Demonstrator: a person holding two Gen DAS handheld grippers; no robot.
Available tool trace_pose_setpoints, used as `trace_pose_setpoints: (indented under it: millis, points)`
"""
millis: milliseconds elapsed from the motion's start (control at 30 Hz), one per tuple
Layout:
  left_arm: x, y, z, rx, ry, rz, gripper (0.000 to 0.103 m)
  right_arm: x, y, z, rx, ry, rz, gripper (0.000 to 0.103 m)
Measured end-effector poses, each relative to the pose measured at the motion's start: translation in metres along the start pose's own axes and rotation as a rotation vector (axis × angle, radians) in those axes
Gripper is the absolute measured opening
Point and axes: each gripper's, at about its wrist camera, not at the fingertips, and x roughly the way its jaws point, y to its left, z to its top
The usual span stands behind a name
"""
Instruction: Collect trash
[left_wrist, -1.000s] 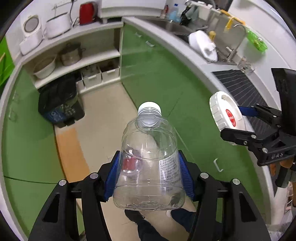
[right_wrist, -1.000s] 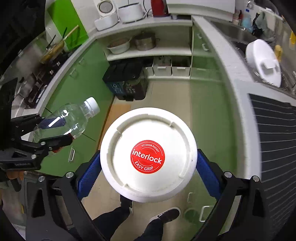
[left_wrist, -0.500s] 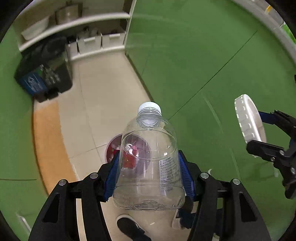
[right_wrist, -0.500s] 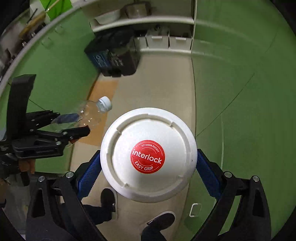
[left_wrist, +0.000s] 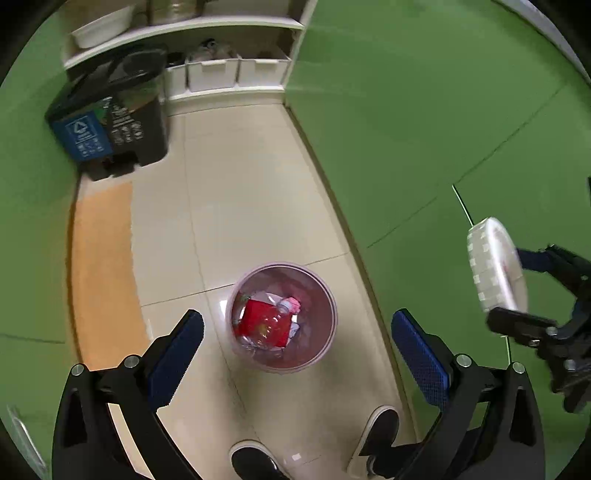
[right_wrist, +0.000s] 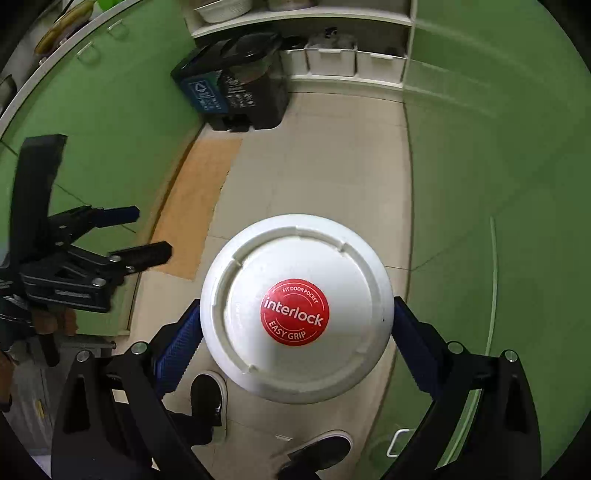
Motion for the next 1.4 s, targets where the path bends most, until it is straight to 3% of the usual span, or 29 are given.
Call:
trace_pose_setpoints:
  millis: [267,300,467,633,800,1000,1400]
  points:
    - [-0.046,0.041,-0.012,-0.076,-0.042,0.058,0.097,0.025,0.040,0.019,-0.064,0.007,0.062,0.096]
    - [-0.049,0.045,-0.014,-0.083,-0.044,0.065,0.097,0.031,0.044,0.023,-0.071,0.012,0.062,0.100]
    - [-0.053,0.062,-0.022,-0.106,-0.046,0.086,0.097,0.048,0.055,0.030,-0.090,0.019,0.037,0.100]
    - [-0.055,0.057,-0.023,-0.105,-0.036,0.079,0.097,0.043,0.052,0.029,-0.080,0.019,0.026,0.100]
    - [-0.077,0.038,-0.014,-0.078,-0.027,0.069,0.097,0.014,0.048,0.028,-0.056,0.014,0.020,0.100]
    - [-0.141,-0.007,0.010,-0.027,-0.022,0.048,0.097,-0.073,0.046,0.033,-0.008,-0.008,0.009,0.100]
    - [-0.288,-0.134,0.064,0.123,-0.027,-0.037,0.097,-0.318,0.017,0.021,0.150,-0.098,-0.058,0.100]
